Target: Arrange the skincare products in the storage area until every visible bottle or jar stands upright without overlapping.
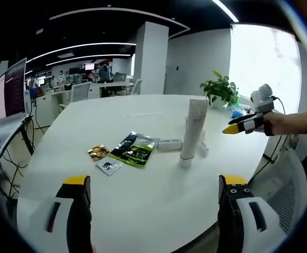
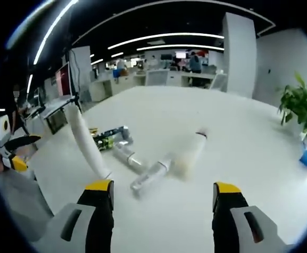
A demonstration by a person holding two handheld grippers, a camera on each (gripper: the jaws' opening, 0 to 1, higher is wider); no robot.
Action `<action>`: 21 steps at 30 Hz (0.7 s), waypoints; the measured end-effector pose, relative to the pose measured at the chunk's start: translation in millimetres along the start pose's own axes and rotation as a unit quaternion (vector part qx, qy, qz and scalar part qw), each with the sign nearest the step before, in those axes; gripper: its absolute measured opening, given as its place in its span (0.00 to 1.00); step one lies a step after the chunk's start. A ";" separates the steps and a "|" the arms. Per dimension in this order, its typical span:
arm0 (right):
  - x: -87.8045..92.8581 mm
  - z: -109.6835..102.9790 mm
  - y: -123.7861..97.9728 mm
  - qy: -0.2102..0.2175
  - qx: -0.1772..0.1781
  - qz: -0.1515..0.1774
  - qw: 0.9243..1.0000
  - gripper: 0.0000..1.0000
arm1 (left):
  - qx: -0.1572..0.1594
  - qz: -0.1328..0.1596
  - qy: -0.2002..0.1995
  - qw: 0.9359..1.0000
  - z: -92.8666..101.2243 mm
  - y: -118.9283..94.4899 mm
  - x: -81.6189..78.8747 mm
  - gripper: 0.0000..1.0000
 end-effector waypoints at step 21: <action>-42.6 38.2 57.4 0.003 0.009 -0.059 0.998 0.74 | 0.000 -0.018 -0.011 1.000 -3.4 2.6 6.8 0.89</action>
Point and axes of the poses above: the point that each gripper's makers call its tool centre point, and the gripper's own axes: y roughly forward along the fingers, z roughly to its right, x roughly out of its underside, the point moved 1 cm from there along -y, roughly backward along the fingers, and after that the axes turned 6 degrees about -x, right-handed, at the moved point
